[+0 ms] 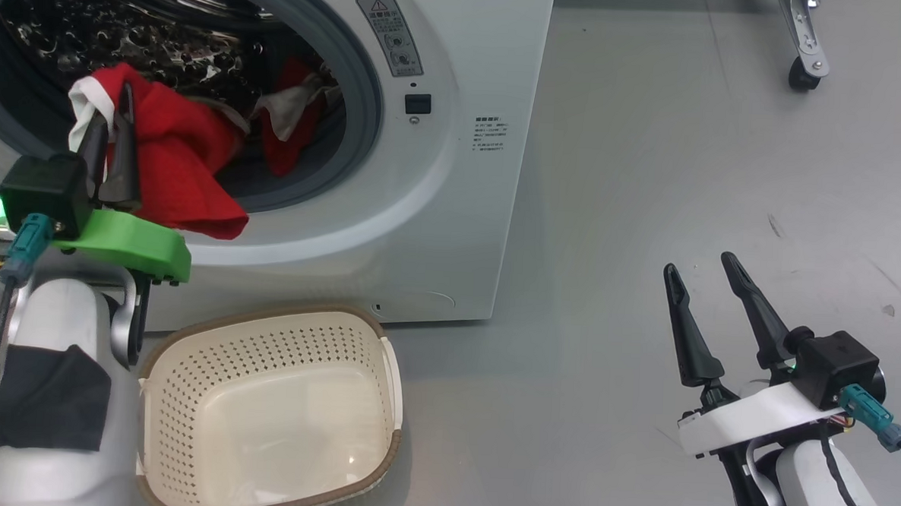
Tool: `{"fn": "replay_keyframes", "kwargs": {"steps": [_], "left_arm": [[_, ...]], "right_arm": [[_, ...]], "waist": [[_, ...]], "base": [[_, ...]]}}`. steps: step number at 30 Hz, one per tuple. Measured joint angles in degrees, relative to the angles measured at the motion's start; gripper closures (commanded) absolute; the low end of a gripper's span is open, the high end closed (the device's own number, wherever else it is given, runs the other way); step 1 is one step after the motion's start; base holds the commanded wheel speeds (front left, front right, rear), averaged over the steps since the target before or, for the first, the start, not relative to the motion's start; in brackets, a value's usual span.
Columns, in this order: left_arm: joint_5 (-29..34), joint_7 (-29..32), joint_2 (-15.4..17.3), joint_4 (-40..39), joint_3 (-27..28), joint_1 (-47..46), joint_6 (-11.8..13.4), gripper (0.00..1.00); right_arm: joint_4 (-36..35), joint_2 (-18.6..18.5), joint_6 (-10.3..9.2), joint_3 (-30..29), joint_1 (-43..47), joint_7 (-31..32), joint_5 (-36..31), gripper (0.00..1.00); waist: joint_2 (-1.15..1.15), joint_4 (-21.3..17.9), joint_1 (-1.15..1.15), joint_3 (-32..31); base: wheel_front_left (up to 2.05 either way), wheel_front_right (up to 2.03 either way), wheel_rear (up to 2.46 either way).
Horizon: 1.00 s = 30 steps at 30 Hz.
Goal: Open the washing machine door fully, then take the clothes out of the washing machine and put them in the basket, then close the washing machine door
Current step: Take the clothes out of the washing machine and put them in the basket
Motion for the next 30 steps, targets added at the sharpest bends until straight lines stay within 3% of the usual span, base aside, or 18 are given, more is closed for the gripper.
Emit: {"fn": "replay_keyframes", "kwargs": {"steps": [8, 15, 30], "left_arm": [[0.00, -0.01, -0.22, -11.20, -1.01, 3.21, -0.34, 1.00], [-0.44, -0.01, -0.38, -15.75, -1.58, 5.78, -0.34, 1.00], [-0.51, 0.15, -0.55, -13.38, -5.48, 14.17, -0.41, 1.00]], "right_arm": [[-0.20, 0.03, 0.00, 0.27, 0.74, 0.00, -0.04, 0.00], [-0.51, 0.03, 0.00, 0.24, 0.75, 0.00, -0.04, 0.00], [-1.75, 0.21, 0.00, 0.21, 0.92, 0.00, -0.04, 0.00]], "waist": [[0.00, 0.70, 0.00, -1.23], [0.00, 0.66, 0.00, -1.34], [0.00, -0.22, 0.00, 1.36]], "base": [[0.00, 0.00, 0.00], [0.00, 0.00, 0.00], [0.00, 0.00, 0.00]]}}
